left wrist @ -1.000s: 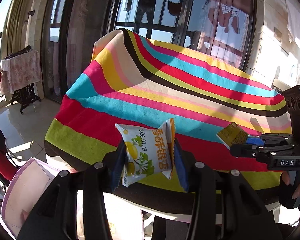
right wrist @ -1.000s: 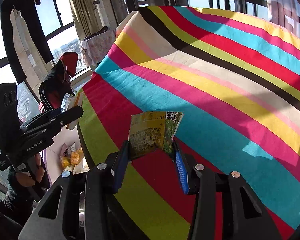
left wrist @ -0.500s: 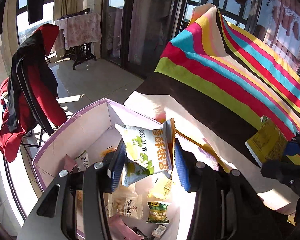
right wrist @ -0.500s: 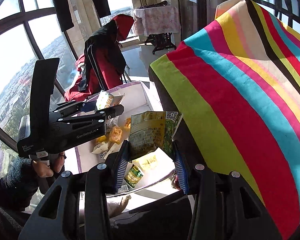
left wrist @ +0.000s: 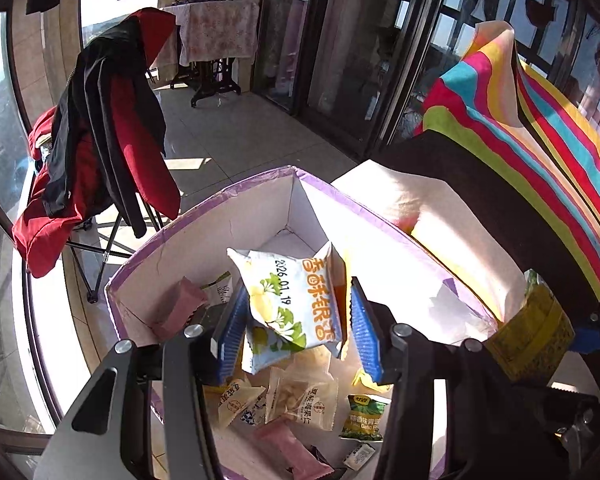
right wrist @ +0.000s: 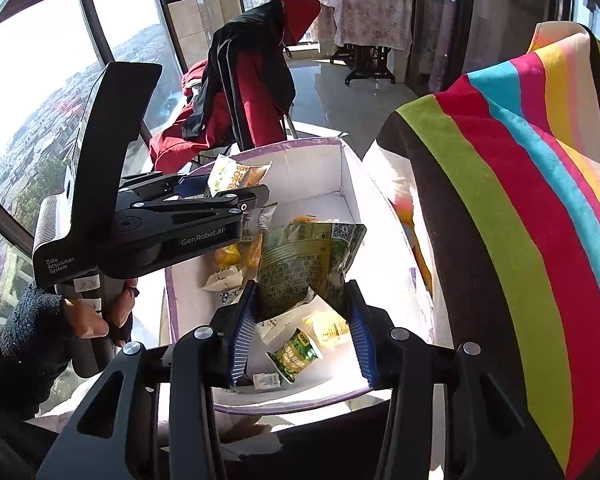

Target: Organize snacks

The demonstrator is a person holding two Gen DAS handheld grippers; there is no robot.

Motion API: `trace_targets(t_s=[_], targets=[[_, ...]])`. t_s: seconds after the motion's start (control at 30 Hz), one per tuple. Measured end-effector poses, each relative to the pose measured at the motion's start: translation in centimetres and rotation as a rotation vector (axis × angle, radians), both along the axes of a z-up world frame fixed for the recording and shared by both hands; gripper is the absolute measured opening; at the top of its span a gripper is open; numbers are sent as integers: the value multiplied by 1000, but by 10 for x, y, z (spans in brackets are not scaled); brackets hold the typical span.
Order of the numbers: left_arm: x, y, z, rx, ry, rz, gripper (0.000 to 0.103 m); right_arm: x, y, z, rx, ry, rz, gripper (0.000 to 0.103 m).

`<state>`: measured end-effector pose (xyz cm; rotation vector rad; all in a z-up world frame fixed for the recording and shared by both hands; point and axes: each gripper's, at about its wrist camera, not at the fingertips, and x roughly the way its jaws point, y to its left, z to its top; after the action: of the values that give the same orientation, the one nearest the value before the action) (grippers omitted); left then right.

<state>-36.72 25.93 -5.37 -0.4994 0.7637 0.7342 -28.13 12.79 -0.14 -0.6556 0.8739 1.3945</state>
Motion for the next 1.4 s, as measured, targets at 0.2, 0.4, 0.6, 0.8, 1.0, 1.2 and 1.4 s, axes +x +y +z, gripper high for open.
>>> trace_targets(t_s=[0.2,0.4,0.6,0.8,1.0,1.2,1.4], targets=[[-8,6,2,3,-20,38,63,-10,8,-4,-17,0,42,57],[-16,8,14,91,-61,83,101,-10,8,-1,6,10,7,87],[-24,4,37,186,-95,134,101,3,2,-8,-5,117,-79,87],[-29,1,52,229,-123,184,101,11,1,-17,-53,111,-204,87],[-16,15,3,-43,-15,156,101,15,0,-33,-113,98,-249,87],[-9,9,-29,-161,57,141,101,6,3,-62,-197,105,-256,87],[-3,6,-36,-182,66,135,101,-6,6,-72,-231,91,-226,87]])
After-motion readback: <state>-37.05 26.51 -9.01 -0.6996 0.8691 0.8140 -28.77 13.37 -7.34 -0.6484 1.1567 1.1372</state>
